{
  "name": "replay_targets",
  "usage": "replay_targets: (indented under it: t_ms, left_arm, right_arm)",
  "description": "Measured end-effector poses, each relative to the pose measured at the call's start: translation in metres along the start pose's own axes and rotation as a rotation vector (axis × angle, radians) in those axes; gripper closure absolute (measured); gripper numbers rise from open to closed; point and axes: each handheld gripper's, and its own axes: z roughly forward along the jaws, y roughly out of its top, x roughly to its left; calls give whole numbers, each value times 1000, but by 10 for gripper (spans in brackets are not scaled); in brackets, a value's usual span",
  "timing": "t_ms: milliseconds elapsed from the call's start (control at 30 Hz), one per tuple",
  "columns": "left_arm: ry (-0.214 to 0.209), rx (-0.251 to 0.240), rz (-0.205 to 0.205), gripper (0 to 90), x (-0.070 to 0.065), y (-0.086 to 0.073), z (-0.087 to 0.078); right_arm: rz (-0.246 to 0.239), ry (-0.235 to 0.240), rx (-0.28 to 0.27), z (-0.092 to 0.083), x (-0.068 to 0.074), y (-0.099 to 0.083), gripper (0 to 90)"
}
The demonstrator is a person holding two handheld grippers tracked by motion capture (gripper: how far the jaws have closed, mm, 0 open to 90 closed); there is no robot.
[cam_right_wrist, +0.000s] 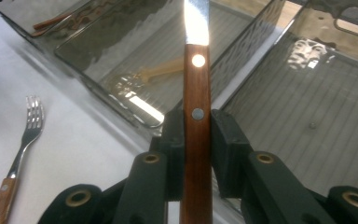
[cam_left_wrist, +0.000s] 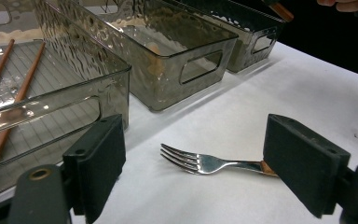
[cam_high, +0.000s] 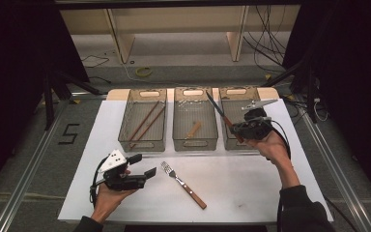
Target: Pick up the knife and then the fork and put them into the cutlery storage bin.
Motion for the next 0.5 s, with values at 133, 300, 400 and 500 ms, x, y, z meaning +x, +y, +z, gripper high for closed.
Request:
replay_targets:
  t_ms: [133,300,400,500]
  left_arm:
    - [0,-1,0,202,0,0,0]
    - [0,-1,-1,202,0,0,0]
    - [1,0,2,202,0,0,1]
    - [1,1,3,202,0,0,1]
  right_arm:
    - [10,-20,-3,0,-7,4,769]
    - [37,-45,-3,0,-16,8,769]
    - [53,-58,2,1,-22,11,769]
    - [67,-71,8,4,-27,13,769]
